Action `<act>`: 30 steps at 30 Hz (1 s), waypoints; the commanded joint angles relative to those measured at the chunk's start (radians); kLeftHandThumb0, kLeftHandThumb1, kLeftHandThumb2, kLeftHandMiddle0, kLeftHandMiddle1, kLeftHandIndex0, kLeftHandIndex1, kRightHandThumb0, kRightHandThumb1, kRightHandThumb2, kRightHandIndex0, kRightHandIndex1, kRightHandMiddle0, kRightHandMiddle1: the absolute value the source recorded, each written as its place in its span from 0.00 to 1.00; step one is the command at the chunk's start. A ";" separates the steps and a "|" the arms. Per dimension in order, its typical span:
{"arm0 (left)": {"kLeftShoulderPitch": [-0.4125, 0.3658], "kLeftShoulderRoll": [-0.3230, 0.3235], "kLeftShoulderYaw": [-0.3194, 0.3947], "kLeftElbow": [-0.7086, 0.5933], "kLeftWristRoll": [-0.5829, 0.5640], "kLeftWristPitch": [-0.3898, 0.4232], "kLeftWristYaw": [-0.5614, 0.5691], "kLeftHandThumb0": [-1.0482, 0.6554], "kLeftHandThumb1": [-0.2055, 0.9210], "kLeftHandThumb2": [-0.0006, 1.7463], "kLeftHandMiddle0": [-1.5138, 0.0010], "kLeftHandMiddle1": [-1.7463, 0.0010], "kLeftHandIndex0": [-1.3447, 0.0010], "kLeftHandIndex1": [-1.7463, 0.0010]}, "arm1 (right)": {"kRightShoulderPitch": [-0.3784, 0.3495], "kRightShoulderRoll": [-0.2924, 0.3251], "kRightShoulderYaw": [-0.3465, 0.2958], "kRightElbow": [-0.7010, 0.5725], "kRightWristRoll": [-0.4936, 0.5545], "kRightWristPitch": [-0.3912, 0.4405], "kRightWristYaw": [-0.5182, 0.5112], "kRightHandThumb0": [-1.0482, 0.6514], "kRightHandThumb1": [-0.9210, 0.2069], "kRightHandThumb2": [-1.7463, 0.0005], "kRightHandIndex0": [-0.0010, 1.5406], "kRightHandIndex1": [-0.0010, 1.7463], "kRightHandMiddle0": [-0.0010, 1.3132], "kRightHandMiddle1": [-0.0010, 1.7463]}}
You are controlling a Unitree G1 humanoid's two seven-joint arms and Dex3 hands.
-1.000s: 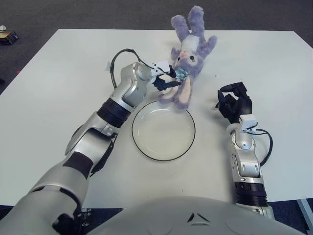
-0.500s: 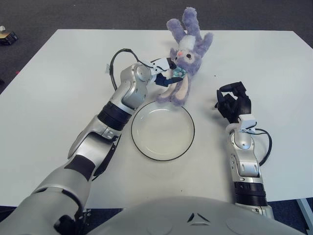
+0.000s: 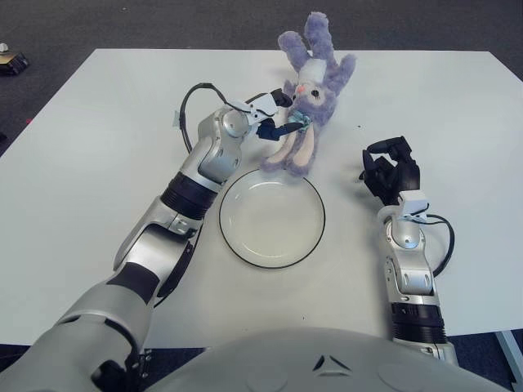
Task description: Put the doll into the plate.
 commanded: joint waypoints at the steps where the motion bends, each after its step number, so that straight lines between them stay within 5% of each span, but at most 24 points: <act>1: -0.018 0.019 -0.017 0.012 0.014 -0.001 -0.014 0.16 1.00 0.29 0.88 0.49 0.98 0.59 | 0.017 -0.002 -0.010 0.045 -0.004 -0.013 0.000 0.41 0.00 0.78 0.48 1.00 0.27 0.92; 18: -0.027 0.020 -0.035 0.059 0.012 -0.049 0.000 0.16 1.00 0.30 0.91 0.41 0.97 0.58 | -0.127 -0.120 -0.049 0.043 -0.052 0.065 0.046 0.41 0.00 0.78 0.48 1.00 0.27 0.92; 30: -0.026 0.005 -0.033 0.091 0.009 -0.075 0.016 0.16 1.00 0.30 0.94 0.34 0.97 0.54 | -0.348 -0.340 -0.037 0.351 -0.203 -0.165 0.012 0.41 0.00 0.79 0.48 1.00 0.27 0.91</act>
